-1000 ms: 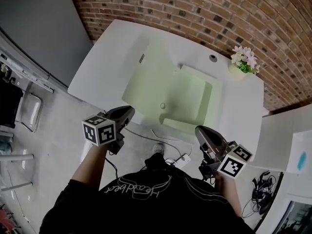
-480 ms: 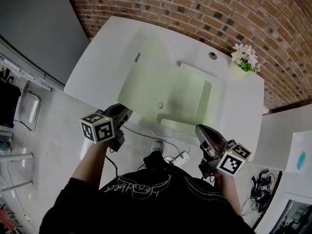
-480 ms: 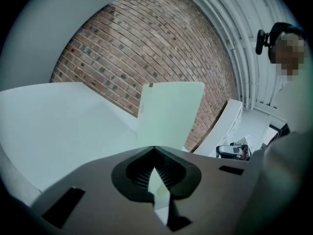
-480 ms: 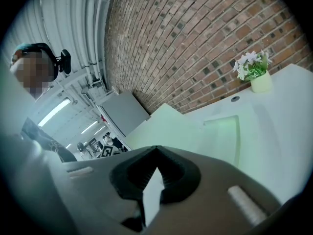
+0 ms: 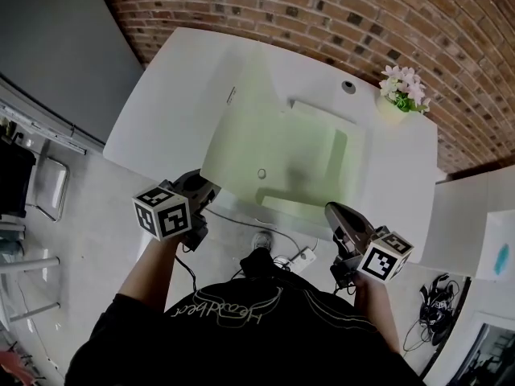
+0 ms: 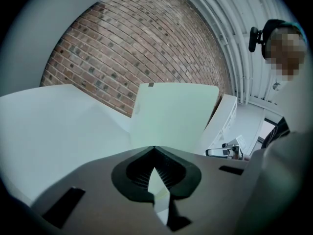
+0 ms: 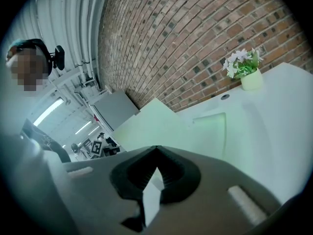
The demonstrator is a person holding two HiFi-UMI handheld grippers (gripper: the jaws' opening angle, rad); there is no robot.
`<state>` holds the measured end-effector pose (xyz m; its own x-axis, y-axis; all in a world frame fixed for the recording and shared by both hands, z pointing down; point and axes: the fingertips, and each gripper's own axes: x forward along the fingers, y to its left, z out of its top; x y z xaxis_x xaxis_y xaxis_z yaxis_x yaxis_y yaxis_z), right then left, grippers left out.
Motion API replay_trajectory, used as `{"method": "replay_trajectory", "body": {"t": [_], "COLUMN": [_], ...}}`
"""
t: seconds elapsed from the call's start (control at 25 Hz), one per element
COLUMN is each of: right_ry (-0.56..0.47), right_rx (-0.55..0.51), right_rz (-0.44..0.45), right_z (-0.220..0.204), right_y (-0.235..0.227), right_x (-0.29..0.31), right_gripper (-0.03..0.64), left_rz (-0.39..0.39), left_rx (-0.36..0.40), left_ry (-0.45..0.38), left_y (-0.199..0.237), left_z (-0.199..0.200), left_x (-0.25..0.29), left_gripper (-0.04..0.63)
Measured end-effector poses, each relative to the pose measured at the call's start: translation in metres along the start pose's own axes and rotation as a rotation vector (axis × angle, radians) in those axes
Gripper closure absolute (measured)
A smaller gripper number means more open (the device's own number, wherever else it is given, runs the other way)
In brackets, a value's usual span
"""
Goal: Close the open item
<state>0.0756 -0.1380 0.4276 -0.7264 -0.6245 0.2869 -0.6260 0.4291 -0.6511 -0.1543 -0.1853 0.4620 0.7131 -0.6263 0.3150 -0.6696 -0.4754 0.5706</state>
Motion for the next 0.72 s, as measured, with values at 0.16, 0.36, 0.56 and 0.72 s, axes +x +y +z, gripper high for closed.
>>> {"method": "replay_trajectory", "body": {"t": [0.16,0.36,0.56,0.72], "right_ry": [-0.005,-0.018,0.006,-0.003], "right_rx": [0.009,0.019,0.0,-0.005], "right_rz": [-0.03,-0.066,-0.121,-0.13], "right_z": [0.002,0.004,0.001,0.001], "right_y": [-0.018,-0.043,-0.067,-0.087], "right_x": [-0.006,-0.014,-0.019,-0.023], "right_gripper": [0.614,0.614,0.613,0.612], "left_rz": [-0.014,-0.017,-0.013,-0.011], "left_rx": [0.021,0.049,0.053,0.052], "left_ry": [0.013,0.036,0.051,0.068], "left_y": [-0.006,-0.012,-0.015,-0.017], "left_z": [0.004,0.003,0.002,-0.001], "left_x": [0.008,0.016,0.022,0.028], "left_gripper": [0.594,0.594,0.592,0.593]}}
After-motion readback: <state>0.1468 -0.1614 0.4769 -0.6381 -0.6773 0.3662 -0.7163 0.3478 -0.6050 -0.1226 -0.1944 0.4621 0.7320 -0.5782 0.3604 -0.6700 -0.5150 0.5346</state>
